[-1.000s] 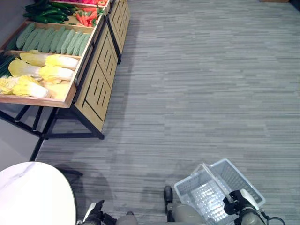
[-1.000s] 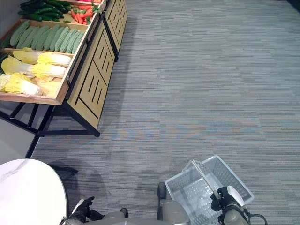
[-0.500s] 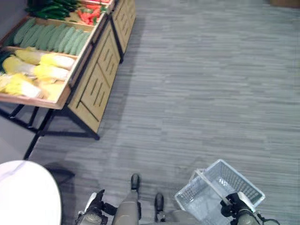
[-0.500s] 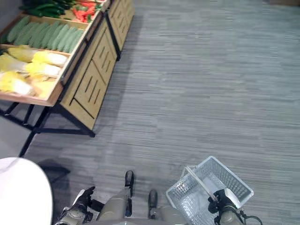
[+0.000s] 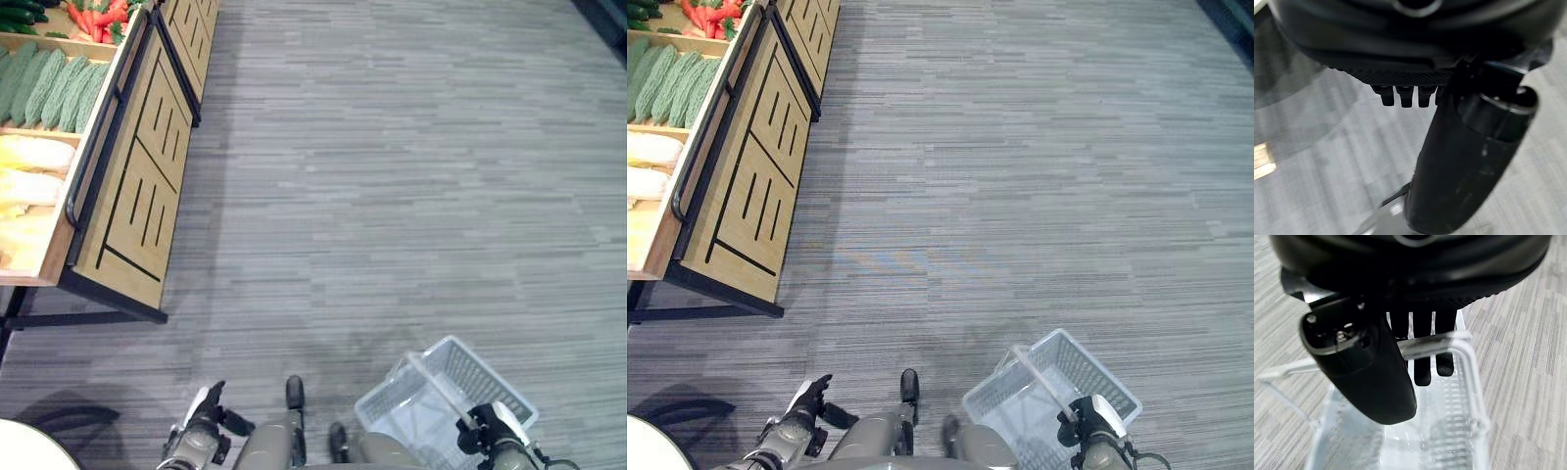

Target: Get the vegetables into the basket

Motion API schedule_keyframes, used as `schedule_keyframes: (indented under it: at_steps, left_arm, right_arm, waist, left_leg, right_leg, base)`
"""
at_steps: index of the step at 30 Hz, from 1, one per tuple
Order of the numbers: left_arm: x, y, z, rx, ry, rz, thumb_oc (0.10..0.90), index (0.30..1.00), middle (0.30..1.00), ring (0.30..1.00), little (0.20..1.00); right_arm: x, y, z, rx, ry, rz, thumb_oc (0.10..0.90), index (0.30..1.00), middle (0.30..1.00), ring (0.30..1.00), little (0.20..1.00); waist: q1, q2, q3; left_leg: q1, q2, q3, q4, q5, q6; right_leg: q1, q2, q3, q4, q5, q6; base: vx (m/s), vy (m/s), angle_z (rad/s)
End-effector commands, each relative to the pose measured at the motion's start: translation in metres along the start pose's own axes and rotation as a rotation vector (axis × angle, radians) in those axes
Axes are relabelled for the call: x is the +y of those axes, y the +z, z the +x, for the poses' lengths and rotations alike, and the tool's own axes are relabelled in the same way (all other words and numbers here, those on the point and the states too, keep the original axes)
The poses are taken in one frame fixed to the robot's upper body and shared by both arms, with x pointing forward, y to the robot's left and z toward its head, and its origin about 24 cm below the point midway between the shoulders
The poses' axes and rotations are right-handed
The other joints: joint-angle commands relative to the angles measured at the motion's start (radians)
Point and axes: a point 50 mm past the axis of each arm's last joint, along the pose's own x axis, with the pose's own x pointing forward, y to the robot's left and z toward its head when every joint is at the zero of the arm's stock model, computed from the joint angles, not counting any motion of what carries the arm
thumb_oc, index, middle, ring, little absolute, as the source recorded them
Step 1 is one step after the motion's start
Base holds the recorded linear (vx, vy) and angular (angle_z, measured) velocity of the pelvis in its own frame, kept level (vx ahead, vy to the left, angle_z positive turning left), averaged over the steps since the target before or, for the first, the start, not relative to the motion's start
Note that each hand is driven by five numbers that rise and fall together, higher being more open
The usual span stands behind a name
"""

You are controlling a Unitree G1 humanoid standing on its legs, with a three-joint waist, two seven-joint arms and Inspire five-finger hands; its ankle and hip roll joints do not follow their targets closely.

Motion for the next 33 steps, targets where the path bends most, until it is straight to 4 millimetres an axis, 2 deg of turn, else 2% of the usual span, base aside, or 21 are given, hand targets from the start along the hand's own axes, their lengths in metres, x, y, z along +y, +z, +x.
schedule_keyframes:
  at_steps: [1, 17, 18, 19, 20, 22, 24, 27, 28, 29, 30, 33]
  left_arm:
    - [0.008, -0.031, -0.008, 0.075, 0.037, 0.026, 0.900, 1.000, 1.000, 1.000, 1.000]
    - [0.001, -0.040, -0.012, 0.093, 0.004, 0.046, 0.900, 1.000, 1.000, 1.000, 1.000]
    - [0.000, -0.041, -0.013, 0.099, 0.001, 0.048, 0.900, 1.000, 1.000, 1.000, 1.000]
    - [0.001, -0.043, -0.013, 0.097, 0.000, 0.045, 0.900, 1.000, 1.000, 1.000, 1.000]
    - [0.001, -0.043, -0.013, 0.097, -0.002, 0.045, 0.900, 1.000, 1.000, 1.000, 1.000]
    - [0.003, -0.042, -0.013, 0.091, -0.005, 0.056, 0.900, 1.000, 1.000, 1.000, 1.000]
    - [0.004, -0.042, -0.013, 0.089, -0.003, 0.056, 0.900, 1.000, 1.000, 1.000, 1.000]
    - [0.007, -0.041, -0.012, 0.092, 0.011, 0.028, 0.900, 1.000, 1.000, 1.000, 1.000]
    - [0.007, -0.040, -0.011, 0.092, 0.015, 0.026, 0.900, 1.000, 1.000, 1.000, 1.000]
    - [0.009, -0.039, -0.010, 0.095, 0.020, 0.030, 0.900, 1.000, 1.000, 1.000, 1.000]
    - [0.008, -0.039, -0.010, 0.095, 0.019, 0.030, 0.900, 1.000, 1.000, 1.000, 1.000]
    - [0.007, -0.041, -0.011, 0.103, 0.014, 0.030, 0.900, 1.000, 1.000, 1.000, 1.000]
  right_arm:
    - [-0.021, -0.012, 0.000, -0.002, -0.079, 0.010, 0.400, 0.300, 0.300, 0.300, 0.300]
    - [-0.014, -0.011, -0.001, 0.003, -0.058, -0.014, 0.400, 0.300, 0.300, 0.300, 0.300]
    - [-0.014, -0.010, -0.001, -0.002, -0.059, -0.016, 0.400, 0.300, 0.300, 0.300, 0.300]
    - [-0.019, -0.006, 0.001, -0.012, -0.070, -0.021, 0.400, 0.300, 0.300, 0.300, 0.300]
    - [-0.022, -0.001, 0.003, -0.027, -0.079, -0.015, 0.400, 0.300, 0.300, 0.300, 0.300]
    - [-0.026, 0.012, 0.006, -0.070, -0.091, -0.014, 0.400, 0.300, 0.300, 0.300, 0.300]
    - [-0.027, 0.016, 0.007, -0.085, -0.090, -0.021, 0.400, 0.300, 0.300, 0.300, 0.300]
    - [-0.027, 0.026, 0.007, -0.130, -0.092, -0.030, 0.400, 0.300, 0.300, 0.300, 0.300]
    - [-0.029, 0.035, 0.008, -0.165, -0.102, -0.033, 0.400, 0.300, 0.300, 0.300, 0.300]
    - [-0.031, 0.041, 0.009, -0.185, -0.108, -0.035, 0.400, 0.300, 0.300, 0.300, 0.300]
    - [-0.031, 0.041, 0.009, -0.185, -0.109, -0.035, 0.400, 0.300, 0.300, 0.300, 0.300]
    - [-0.034, 0.042, 0.008, -0.203, -0.114, -0.050, 0.400, 0.300, 0.300, 0.300, 0.300]
  waist:
    - [0.029, -0.035, -0.022]
    - [0.036, -0.047, -0.038]
    - [0.035, -0.047, -0.038]
    - [0.041, -0.045, -0.032]
    - [0.043, -0.039, -0.024]
    - [0.043, -0.026, -0.009]
    - [0.040, -0.016, 0.000]
    - [0.021, 0.003, 0.025]
    - [0.005, 0.001, 0.041]
    - [-0.010, -0.005, 0.050]
    - [-0.012, -0.003, 0.053]
    - [-0.031, -0.008, 0.056]
  left_leg:
    - [-0.054, 0.059, 0.038, 0.141, -0.140, -0.084]
    - [-0.003, 0.049, 0.048, 0.100, -0.152, -0.074]
    - [-0.002, 0.046, 0.048, 0.100, -0.157, -0.070]
    - [0.002, 0.043, 0.057, 0.096, -0.159, -0.063]
    - [0.005, 0.048, 0.055, 0.093, -0.159, -0.058]
    - [0.020, 0.058, 0.061, 0.087, -0.167, -0.054]
    - [0.045, 0.062, 0.062, 0.081, -0.173, -0.053]
    - [0.101, 0.072, 0.055, 0.063, -0.182, -0.063]
    - [0.128, 0.068, 0.043, 0.060, -0.194, -0.072]
    - [0.157, 0.060, 0.029, 0.061, -0.213, -0.082]
    - [0.160, 0.062, 0.027, 0.061, -0.215, -0.082]
    - [0.206, 0.054, -0.004, 0.070, -0.243, -0.093]
  right_leg:
    - [0.001, -0.046, 0.024, 0.028, 0.193, 0.037]
    - [0.015, -0.058, 0.040, 0.008, 0.263, 0.067]
    - [0.010, -0.061, 0.043, 0.018, 0.275, 0.072]
    - [-0.009, -0.069, 0.046, 0.052, 0.331, 0.093]
    - [-0.028, -0.063, 0.049, 0.097, 0.347, 0.096]
    - [-0.074, -0.043, 0.035, 0.181, 0.341, 0.091]
    - [-0.122, -0.040, 0.001, 0.200, 0.325, 0.083]
    - [-0.203, -0.031, -0.059, 0.155, 0.254, 0.056]
    - [-0.239, -0.042, -0.071, 0.084, 0.278, 0.059]
    - [-0.284, -0.062, -0.065, 0.007, 0.329, 0.071]
    - [-0.279, -0.061, -0.068, 0.005, 0.329, 0.071]
    - [-0.311, -0.076, -0.059, -0.037, 0.385, 0.086]
  base:
    - [0.05, 0.019, 0.07]
    - [0.02, 0.006, -0.06]
    - [-0.02, 0.056, -0.03]
    - [-0.04, 0.069, -0.04]
    - [-0.06, 0.095, -0.24]
    - [-0.02, 0.108, -0.46]
    - [0.06, 0.090, -0.23]
    - [0.15, 0.018, 0.00]
    - [0.32, -0.121, 0.21]
    - [0.27, -0.112, 0.25]
    - [0.25, -0.109, 0.22]
    - [0.23, -0.108, 0.32]
